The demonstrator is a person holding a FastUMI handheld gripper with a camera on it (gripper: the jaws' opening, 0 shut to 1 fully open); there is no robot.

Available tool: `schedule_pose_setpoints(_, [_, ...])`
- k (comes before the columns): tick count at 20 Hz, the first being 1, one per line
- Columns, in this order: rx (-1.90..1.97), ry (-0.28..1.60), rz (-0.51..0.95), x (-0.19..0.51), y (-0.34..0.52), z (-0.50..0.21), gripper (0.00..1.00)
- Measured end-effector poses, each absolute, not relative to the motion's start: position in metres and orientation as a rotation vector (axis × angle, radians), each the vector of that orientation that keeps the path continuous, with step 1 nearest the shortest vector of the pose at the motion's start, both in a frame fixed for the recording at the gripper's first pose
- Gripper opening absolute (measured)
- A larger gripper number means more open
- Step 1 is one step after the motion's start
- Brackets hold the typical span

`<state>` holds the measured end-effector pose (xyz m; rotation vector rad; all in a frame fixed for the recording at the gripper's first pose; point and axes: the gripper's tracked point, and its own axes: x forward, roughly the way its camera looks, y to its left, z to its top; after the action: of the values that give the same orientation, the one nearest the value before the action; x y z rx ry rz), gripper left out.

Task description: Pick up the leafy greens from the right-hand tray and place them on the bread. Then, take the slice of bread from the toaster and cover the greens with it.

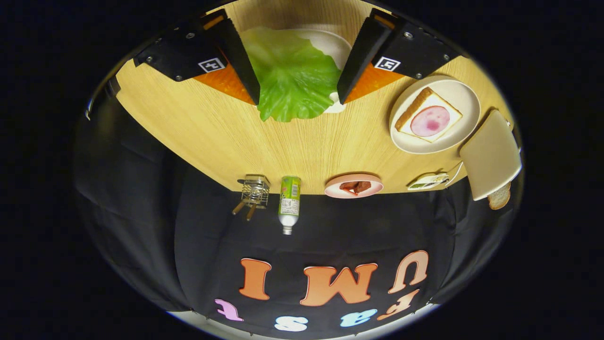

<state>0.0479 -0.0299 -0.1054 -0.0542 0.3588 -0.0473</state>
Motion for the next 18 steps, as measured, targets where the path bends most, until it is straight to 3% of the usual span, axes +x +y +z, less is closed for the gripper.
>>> schedule_pose_setpoints(10, [-0.04, 0.434, -0.073, 0.047, -0.036, -0.118, 0.97])
schedule_pose_setpoints(18, [-0.041, 0.474, -0.081, 0.044, -0.034, -0.129, 0.9])
